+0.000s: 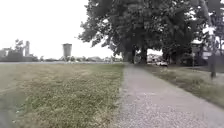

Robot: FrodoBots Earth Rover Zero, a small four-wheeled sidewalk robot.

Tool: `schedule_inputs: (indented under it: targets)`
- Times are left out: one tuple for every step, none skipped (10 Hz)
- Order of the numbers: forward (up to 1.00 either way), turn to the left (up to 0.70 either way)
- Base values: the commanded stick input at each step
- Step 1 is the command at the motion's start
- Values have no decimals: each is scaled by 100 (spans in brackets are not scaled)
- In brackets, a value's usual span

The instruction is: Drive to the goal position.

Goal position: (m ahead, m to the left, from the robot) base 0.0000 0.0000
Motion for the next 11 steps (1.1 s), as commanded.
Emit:
schedule_inputs:
  targets:
    - [70, 0]
    - [70, 0]
    - [70, 0]
    - [70, 0]
    - [70, 0]
    - [70, 0]
    - [70, 0]
    - [70, 0]
    - [70, 0]
    - [70, 0]
    - [70, 0]
